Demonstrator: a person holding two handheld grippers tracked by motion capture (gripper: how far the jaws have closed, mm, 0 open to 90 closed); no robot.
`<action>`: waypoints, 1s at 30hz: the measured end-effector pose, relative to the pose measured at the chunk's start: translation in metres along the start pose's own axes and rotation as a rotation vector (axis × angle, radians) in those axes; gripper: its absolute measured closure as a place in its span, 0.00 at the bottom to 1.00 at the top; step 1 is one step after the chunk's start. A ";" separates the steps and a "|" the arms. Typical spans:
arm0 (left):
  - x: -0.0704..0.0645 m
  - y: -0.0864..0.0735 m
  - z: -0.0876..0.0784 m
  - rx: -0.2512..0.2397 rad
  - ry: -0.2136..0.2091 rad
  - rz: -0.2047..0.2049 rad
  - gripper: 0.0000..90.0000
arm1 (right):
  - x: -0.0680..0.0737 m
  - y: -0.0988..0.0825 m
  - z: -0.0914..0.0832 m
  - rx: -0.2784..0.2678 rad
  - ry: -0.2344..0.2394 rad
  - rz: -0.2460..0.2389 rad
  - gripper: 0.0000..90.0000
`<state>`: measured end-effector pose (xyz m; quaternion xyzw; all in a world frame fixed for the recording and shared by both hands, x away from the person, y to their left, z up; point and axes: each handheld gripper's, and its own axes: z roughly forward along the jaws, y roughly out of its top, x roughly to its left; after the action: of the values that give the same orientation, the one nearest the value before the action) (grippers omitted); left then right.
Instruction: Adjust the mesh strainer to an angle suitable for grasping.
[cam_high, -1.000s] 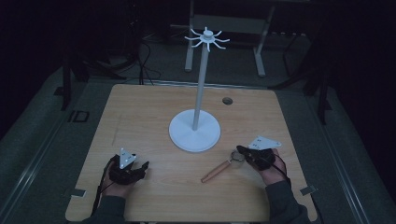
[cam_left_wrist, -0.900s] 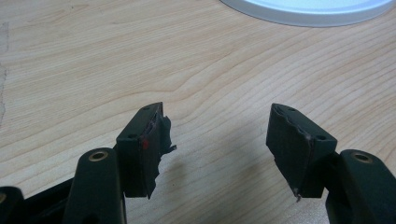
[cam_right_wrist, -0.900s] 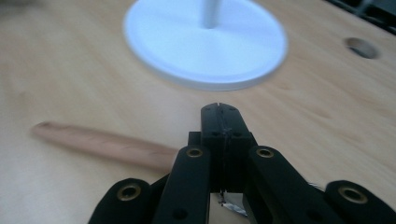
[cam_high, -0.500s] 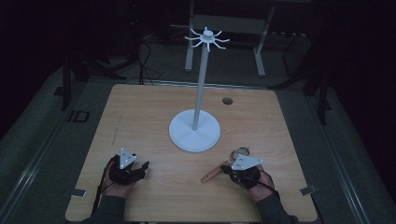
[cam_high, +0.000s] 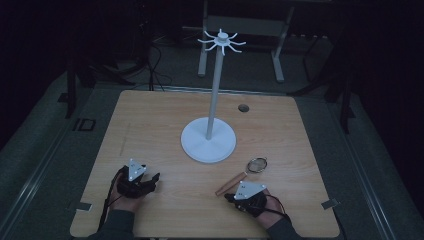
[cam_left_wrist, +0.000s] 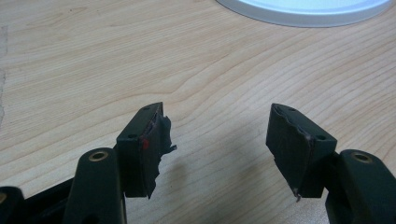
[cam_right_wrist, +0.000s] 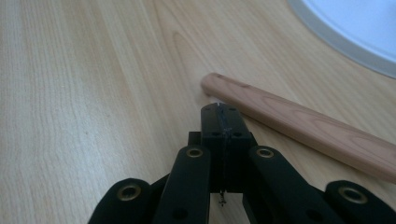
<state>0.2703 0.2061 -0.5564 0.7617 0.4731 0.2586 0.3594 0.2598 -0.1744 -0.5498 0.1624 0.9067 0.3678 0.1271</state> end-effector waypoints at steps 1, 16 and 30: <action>0.000 0.000 0.000 0.000 0.000 0.000 0.42 | 0.000 0.001 0.002 0.004 0.004 -0.003 1.00; 0.000 0.000 0.000 0.003 -0.002 0.001 0.42 | -0.013 0.017 0.026 0.017 -0.068 0.029 1.00; 0.000 0.000 0.001 0.004 -0.007 0.000 0.42 | -0.043 0.030 0.035 0.023 -0.152 0.122 1.00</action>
<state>0.2708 0.2063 -0.5568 0.7632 0.4723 0.2552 0.3596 0.3179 -0.1486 -0.5479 0.2462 0.8870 0.3510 0.1713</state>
